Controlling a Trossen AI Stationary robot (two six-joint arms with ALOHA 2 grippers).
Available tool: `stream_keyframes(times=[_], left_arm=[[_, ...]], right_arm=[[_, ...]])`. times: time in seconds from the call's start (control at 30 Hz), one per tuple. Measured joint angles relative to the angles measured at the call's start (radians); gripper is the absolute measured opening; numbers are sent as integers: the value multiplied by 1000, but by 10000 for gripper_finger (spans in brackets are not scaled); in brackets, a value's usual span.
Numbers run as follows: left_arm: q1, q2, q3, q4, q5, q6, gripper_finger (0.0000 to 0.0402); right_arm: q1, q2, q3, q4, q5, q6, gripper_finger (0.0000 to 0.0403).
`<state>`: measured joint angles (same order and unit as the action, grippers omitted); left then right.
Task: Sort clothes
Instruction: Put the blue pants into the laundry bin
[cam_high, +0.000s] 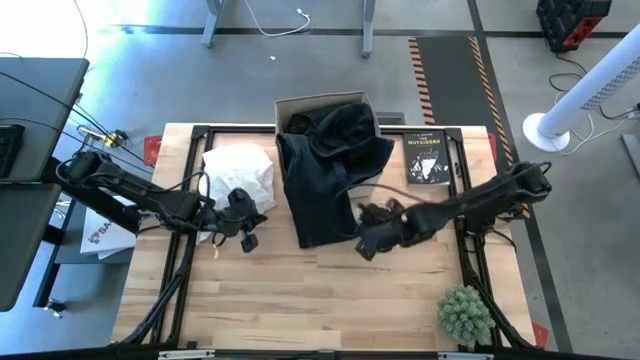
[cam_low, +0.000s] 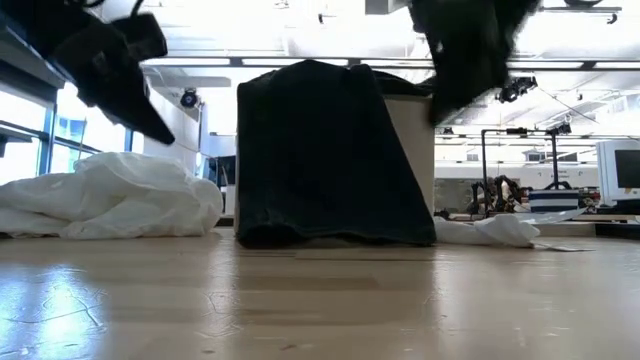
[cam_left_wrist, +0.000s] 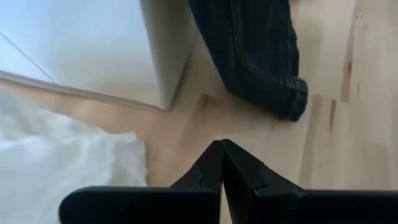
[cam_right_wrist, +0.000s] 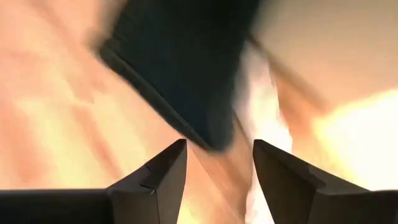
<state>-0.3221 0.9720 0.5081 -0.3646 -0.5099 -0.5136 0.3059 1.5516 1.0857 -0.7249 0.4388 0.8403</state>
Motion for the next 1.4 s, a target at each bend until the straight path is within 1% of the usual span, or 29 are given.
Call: stream_keyframes(times=[0.07,0.13,0.23,0.3,0.33,0.4,0.47,0.53,0.63,0.7,0.73,0.83,0.9,0.93,1.0,1.1,1.17,1.23,1.3,1.4], left_arm=[[1,25,-25,48,8,-8,0],[1,50,-41,99,10,-9,0],[3,93,-43,144,7,-5,0],[8,117,-44,186,9,18,0],[9,128,-44,211,13,29,0],[11,144,-44,258,30,54,0],[11,151,-44,303,55,75,0],[11,151,-43,330,75,90,0],[2,137,-18,326,91,114,0],[-15,114,15,292,85,134,0],[-27,98,35,262,82,145,0],[-66,43,110,133,48,168,0],[-100,2,157,45,-14,167,0],[-117,-17,175,11,-53,167,0],[-153,-55,197,-39,-125,167,0],[-196,-101,201,-76,-202,155,0],[-217,-116,201,-112,-229,130,0],[-231,-123,201,-147,-251,106,0],[-240,-122,201,-180,-268,86,0],[-244,-117,200,-209,-282,70,0]], right_arm=[[7,11,-147,144,18,122,183],[2,20,-284,392,41,172,183],[-27,64,-458,823,65,123,183],[-60,104,-523,1084,74,62,183],[-80,125,-542,1193,72,32,183],[-121,165,-552,1355,38,-35,178],[-159,189,-536,1472,-36,-107,160],[-191,195,-490,1548,-109,-173,129],[-221,195,-399,1576,-164,-270,65],[-235,191,-324,1576,-182,-337,21],[-240,184,-282,1577,-185,-371,11],[-258,159,-149,1550,-186,-463,14],[-279,142,-51,1483,-173,-535,9],[-289,132,2,1432,-146,-577,5],[-313,114,124,1295,-75,-679,4],[-365,104,343,1001,62,-817,4],[-408,109,495,752,143,-862,3],[-454,124,629,533,204,-847,3],[-505,146,728,329,214,-790,2],[-580,187,805,77,142,-662,2]])
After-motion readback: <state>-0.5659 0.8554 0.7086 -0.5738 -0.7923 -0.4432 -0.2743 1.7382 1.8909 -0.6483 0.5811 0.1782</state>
